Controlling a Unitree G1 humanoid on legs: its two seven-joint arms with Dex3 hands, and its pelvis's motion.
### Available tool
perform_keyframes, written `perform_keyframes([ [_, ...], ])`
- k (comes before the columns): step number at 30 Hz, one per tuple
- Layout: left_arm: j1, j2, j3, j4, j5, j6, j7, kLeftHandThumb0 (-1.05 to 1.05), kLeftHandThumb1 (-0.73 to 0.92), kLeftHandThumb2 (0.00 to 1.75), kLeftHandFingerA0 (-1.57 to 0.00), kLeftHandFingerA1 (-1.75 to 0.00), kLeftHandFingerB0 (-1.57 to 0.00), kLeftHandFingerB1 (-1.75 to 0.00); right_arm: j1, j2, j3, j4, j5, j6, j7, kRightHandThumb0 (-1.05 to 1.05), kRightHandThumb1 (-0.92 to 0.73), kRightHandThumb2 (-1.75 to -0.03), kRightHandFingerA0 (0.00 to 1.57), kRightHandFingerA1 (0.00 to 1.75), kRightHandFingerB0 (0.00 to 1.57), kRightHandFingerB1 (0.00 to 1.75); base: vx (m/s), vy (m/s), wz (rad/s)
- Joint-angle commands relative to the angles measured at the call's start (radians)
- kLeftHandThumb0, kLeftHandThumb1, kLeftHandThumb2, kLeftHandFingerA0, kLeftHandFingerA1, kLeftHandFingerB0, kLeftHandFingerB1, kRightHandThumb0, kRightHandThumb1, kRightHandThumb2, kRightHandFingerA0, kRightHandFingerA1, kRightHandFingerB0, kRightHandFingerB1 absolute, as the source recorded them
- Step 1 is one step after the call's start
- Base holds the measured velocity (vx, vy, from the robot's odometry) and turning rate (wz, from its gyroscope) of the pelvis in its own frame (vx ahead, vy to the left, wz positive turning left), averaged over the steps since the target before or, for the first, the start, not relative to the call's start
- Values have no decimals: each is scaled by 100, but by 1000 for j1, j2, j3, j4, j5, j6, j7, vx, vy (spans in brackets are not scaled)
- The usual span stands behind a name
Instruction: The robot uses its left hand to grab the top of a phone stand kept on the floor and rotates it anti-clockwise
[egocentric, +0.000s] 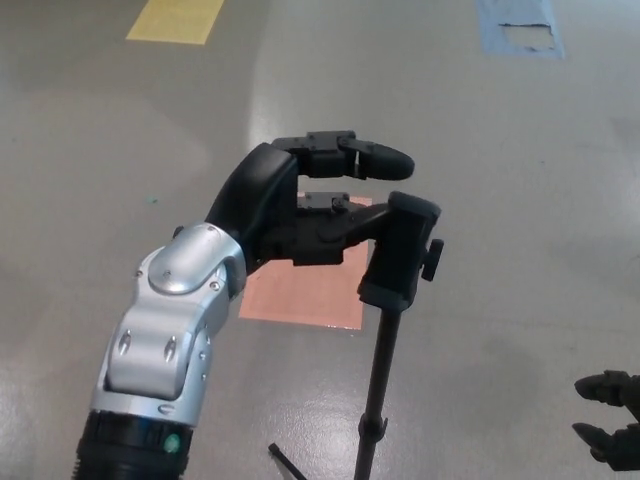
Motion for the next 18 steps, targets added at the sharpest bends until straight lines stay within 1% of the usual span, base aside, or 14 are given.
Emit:
perform_keyframes([
  [1,-156,-81,203,-71,-285,568,104,-21,73,62,-112,-74,-80,-57,-47,-17,10,13,-11,28,26,-40,-81,-64,43,42,12,26,0,0,0],
  [2,-157,-83,205,-75,-280,570,104,-21,74,62,-111,-75,-79,-57,-49,-19,11,13,-11,28,30,-47,-69,-80,37,49,8,35,0,0,0],
  [5,-139,-77,184,-84,-269,529,73,-22,75,63,-112,-72,-81,-57,-52,-20,12,13,-11,29,38,-48,-69,-81,36,49,8,35,0,0,0],
  [12,-135,-90,181,-113,-264,535,73,-22,74,63,-110,-71,-80,-55,-58,-20,12,14,-9,27,44,-47,-70,-81,36,49,8,36,0,0,0],
  [13,-136,-91,182,-115,-266,539,72,-22,74,62,-109,-72,-81,-55,-59,-20,12,15,-8,27,45,-40,-83,-64,41,42,12,28,0,0,0],
  [18,-144,-91,198,-116,-283,568,61,-22,75,62,-110,-71,-78,-54,-62,-22,17,16,-13,25,49,-40,-83,-64,41,42,13,28,0,0,0],
])
